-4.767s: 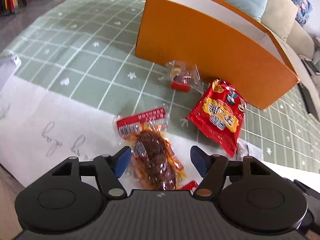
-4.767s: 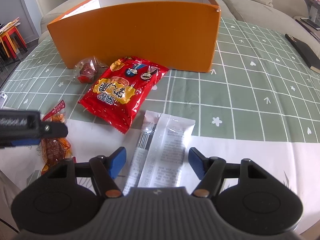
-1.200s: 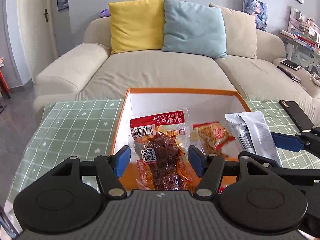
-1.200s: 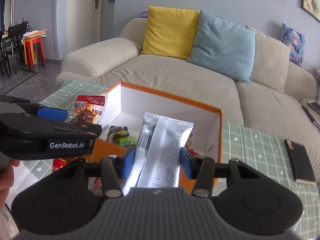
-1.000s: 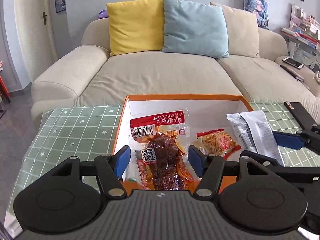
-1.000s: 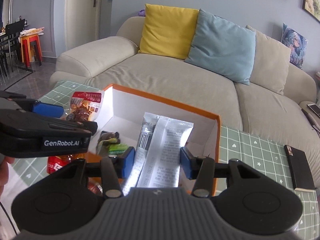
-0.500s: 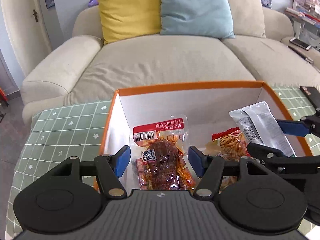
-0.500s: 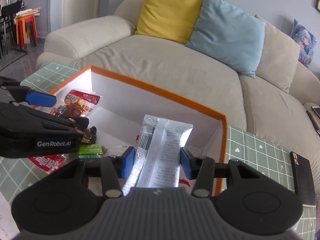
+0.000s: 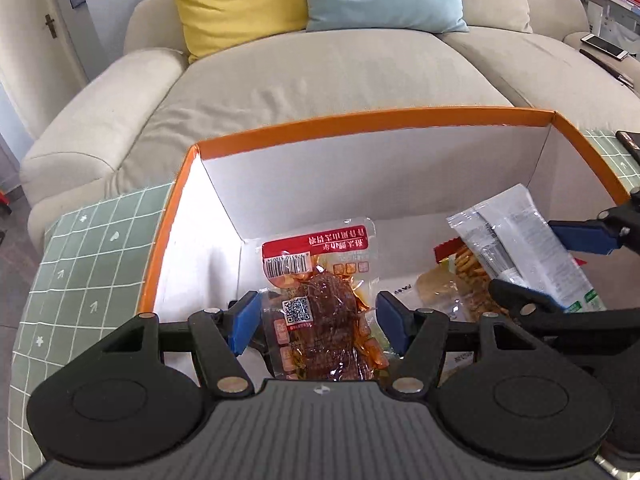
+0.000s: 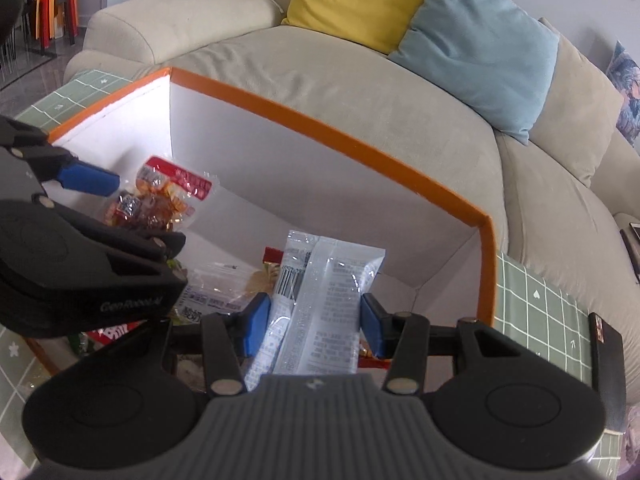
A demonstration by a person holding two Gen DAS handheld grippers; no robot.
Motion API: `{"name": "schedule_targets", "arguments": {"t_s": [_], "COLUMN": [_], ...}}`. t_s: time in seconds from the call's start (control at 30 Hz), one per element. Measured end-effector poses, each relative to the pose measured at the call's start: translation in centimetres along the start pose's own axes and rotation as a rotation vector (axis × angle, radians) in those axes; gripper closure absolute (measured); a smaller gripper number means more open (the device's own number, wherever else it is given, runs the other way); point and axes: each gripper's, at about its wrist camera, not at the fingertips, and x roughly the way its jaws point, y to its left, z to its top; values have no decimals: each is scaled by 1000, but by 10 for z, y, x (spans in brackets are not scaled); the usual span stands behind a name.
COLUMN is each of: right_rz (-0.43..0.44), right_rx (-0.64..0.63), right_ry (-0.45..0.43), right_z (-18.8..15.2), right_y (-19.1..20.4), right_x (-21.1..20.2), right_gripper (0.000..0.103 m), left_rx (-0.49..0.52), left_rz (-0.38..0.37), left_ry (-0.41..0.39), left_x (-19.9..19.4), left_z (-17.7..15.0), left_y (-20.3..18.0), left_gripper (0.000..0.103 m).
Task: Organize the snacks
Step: 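Open both tools to drop the packets into the box and lift away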
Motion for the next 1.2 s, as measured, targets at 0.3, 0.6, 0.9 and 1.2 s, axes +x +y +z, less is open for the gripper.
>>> {"name": "schedule_targets", "arguments": {"t_s": [0.3,0.6,0.9,1.2], "right_rz": [-12,-24,-40,-39], "right_rx": [-25,6,52,46], "right_ry": [22,33,-28,-73], "right_z": [3,4,4,-6], "right_y": [3,-6,-14,-1], "right_x": [5,4,-23,-64], "right_gripper": [54,39,19,18], "left_rx": [8,3,-40,-63], "left_rz": [25,11,66,81], "left_ry": [83,64,-41,-106], "left_x": [8,0,-33,-73], "left_z": [1,0,-1,-13], "left_y": [-1,1,8,14], "left_gripper": [27,23,14,14]}}
